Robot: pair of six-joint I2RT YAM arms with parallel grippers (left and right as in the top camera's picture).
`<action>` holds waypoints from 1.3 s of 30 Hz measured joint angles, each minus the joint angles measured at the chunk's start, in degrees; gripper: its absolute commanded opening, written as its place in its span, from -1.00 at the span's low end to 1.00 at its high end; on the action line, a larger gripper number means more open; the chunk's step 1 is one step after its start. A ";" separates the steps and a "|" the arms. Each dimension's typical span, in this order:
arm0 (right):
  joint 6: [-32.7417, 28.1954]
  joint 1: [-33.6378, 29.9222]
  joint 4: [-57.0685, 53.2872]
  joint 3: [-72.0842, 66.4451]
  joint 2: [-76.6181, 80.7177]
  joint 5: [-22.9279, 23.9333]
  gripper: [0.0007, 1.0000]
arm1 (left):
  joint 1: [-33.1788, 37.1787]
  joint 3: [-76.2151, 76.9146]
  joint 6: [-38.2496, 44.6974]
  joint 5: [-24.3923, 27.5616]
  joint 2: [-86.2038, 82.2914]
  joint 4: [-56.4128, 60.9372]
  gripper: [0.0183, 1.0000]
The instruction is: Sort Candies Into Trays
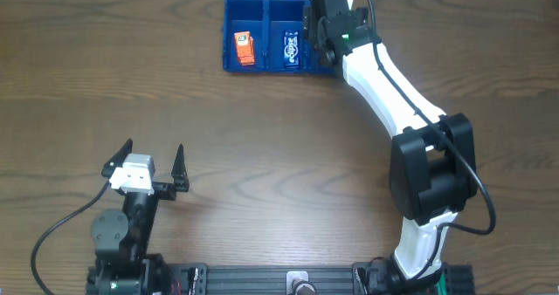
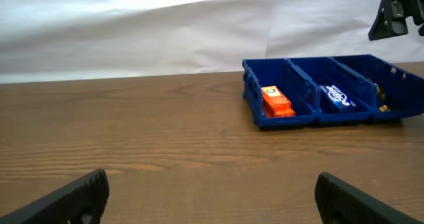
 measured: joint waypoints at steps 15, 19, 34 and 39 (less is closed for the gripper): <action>-7.26 -3.15 -10.82 -0.48 -25.81 0.35 1.00 | 0.00 0.00 0.00 -0.02 0.00 0.00 1.00; -8.79 -7.15 -13.84 -1.73 -33.55 1.62 1.00 | 0.00 0.00 0.00 -0.02 0.00 0.00 1.00; -10.05 -21.03 -4.74 -45.53 -80.61 -5.27 1.00 | 0.00 0.00 0.00 -0.02 0.02 -0.02 1.00; -10.71 -21.86 1.73 -61.66 -94.49 -12.11 1.00 | 0.00 0.02 0.02 0.00 0.00 -0.02 1.00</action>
